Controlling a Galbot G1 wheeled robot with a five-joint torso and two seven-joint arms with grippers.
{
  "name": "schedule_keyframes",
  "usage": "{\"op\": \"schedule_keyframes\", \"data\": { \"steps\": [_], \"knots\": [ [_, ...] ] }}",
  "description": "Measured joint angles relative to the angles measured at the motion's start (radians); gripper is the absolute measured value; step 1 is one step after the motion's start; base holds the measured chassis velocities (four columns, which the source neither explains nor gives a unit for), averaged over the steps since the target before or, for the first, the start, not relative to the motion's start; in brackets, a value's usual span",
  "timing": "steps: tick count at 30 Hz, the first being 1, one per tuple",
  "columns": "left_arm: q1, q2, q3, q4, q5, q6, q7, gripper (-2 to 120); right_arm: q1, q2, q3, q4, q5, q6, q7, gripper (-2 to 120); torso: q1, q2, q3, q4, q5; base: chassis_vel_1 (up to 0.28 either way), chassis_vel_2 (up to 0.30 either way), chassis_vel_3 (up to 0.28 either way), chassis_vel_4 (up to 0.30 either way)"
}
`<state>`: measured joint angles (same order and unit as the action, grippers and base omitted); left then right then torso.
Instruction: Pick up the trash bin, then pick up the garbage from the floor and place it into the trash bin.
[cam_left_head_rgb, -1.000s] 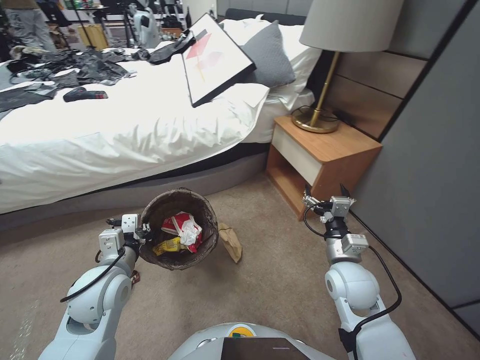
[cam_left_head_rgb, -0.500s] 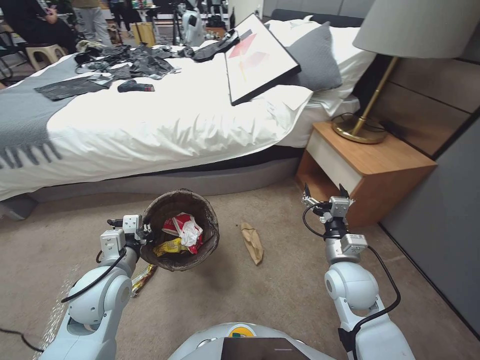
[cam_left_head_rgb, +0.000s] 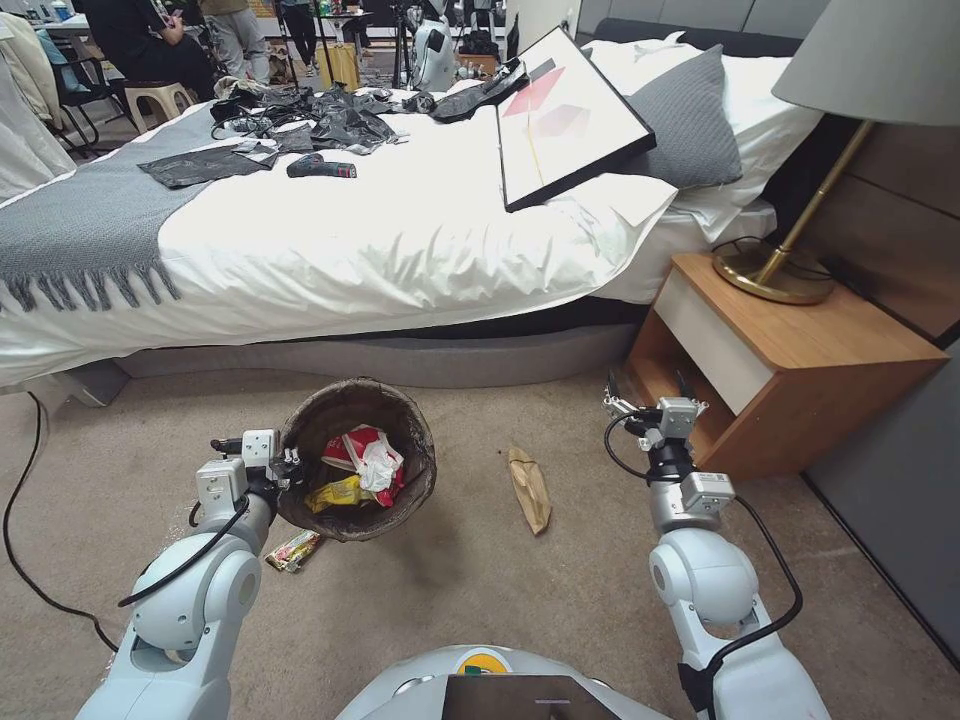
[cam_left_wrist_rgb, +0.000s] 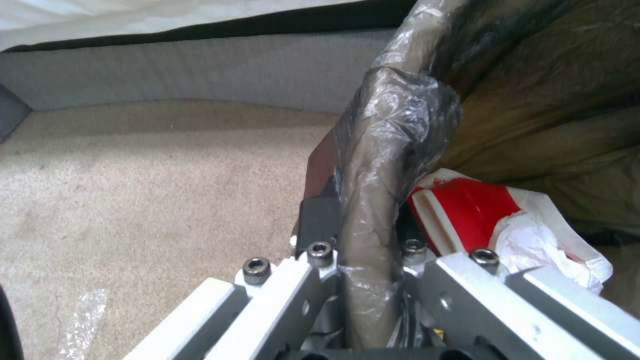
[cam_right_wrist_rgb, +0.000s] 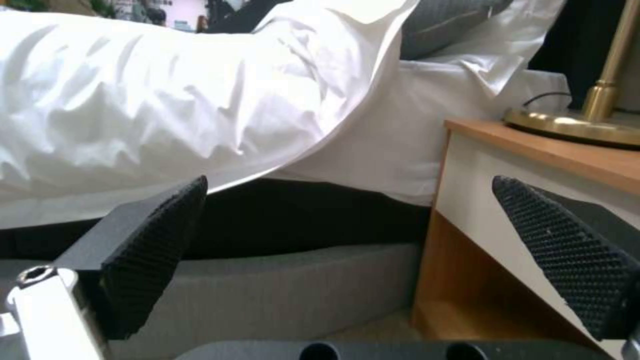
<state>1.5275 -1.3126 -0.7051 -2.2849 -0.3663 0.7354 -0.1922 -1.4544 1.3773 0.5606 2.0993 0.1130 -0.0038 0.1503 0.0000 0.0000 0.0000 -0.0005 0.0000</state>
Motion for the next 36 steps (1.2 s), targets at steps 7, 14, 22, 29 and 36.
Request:
{"op": "schedule_keyframes", "data": {
  "steps": [7,14,22,29,36],
  "knots": [
    [0.003,-0.006,0.01,0.003,0.013,0.0,0.004,0,0.059,-0.097,-0.056,0.001,0.088,-0.158,0.043,100,0.0,0.0,0.0,0.0001,0.0,0.0,0.0,0.0,0.0],
    [0.009,-0.009,0.014,0.003,0.023,0.0,0.006,0,0.347,-0.331,-0.238,-0.121,0.455,-0.429,0.173,100,0.0,0.0,0.0,0.0007,0.0,0.0,0.0,0.0,0.0],
    [0.016,-0.017,0.012,0.002,0.032,0.0,0.017,0,0.576,-0.365,-0.435,-0.31,0.633,-0.487,0.207,100,0.0,0.0,0.0,0.0005,0.0,0.0,0.0,0.0,0.0],
    [0.015,-0.021,0.015,0.004,0.034,0.0,0.018,0,0.722,-0.262,-0.581,-0.515,0.711,-0.504,0.227,100,0.0,0.0,0.0,0.0004,-0.0001,0.0,0.0,0.0,0.0],
    [0.012,-0.016,0.012,0.009,0.033,0.0,0.018,0,0.759,-0.164,-0.679,-0.656,0.669,-0.5,0.214,100,0.0,0.0,0.0,0.0004,-0.0002,0.0,0.0,0.0,0.0]
  ]
}}
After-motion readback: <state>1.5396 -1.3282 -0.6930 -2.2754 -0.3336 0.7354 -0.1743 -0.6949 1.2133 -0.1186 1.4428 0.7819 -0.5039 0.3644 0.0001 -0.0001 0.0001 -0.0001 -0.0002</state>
